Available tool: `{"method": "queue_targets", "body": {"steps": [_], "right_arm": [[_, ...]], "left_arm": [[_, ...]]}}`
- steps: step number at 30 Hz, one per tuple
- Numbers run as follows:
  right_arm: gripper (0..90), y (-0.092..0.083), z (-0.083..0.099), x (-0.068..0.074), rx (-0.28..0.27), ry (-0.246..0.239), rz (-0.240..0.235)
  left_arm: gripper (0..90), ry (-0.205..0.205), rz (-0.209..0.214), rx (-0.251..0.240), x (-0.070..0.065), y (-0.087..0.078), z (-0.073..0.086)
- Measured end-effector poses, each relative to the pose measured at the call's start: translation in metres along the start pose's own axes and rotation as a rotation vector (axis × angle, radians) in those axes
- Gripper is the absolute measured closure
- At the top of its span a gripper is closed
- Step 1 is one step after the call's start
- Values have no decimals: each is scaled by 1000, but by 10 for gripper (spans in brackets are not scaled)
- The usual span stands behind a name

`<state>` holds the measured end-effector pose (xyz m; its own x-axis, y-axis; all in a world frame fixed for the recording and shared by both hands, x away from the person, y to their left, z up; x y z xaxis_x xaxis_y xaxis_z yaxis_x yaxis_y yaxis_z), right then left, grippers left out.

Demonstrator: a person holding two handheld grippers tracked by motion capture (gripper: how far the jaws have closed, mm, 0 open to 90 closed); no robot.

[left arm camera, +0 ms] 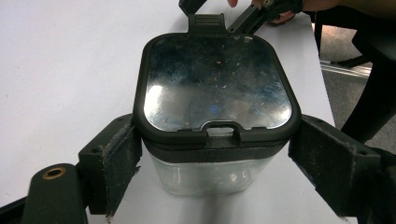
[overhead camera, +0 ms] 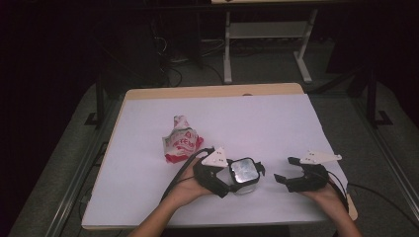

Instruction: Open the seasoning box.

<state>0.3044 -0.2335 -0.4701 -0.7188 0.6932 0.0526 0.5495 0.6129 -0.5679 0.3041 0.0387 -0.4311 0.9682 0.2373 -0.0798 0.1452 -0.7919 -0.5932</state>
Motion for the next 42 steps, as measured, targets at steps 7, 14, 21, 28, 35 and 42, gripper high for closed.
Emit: {"method": "queue_targets", "body": {"steps": [7,14,21,28,35,42], "right_arm": [[140,0,0,-1,-1,0,1],[140,0,0,0,-1,-1,1],[140,1,0,0,-1,-1,3],[140,1,0,0,-1,2,3],[140,1,0,0,1,3,1],[140,1,0,0,2,4,0]], "left_arm": [[173,-7,4,-3,0,0,0],[173,-12,2,-4,0,0,0],[173,-15,2,-5,0,-1,-1],[177,-21,8,-33,0,-6,-4],[178,-23,7,-48,-1,-7,-6],[182,-32,3,-69,-2,-10,-10]]}}
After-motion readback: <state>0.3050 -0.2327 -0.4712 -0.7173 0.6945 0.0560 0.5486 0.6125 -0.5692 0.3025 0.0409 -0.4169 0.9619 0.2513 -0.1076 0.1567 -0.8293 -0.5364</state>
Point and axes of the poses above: each handheld gripper's, and its own axes: y roughly forward along the jaws, z roughly out of its underside, x roughly to its left, the point moved 4 cm from there along y, roughly forward along the jaws, and after that the axes turned 3 degrees about -y, right-handed, at the moved point
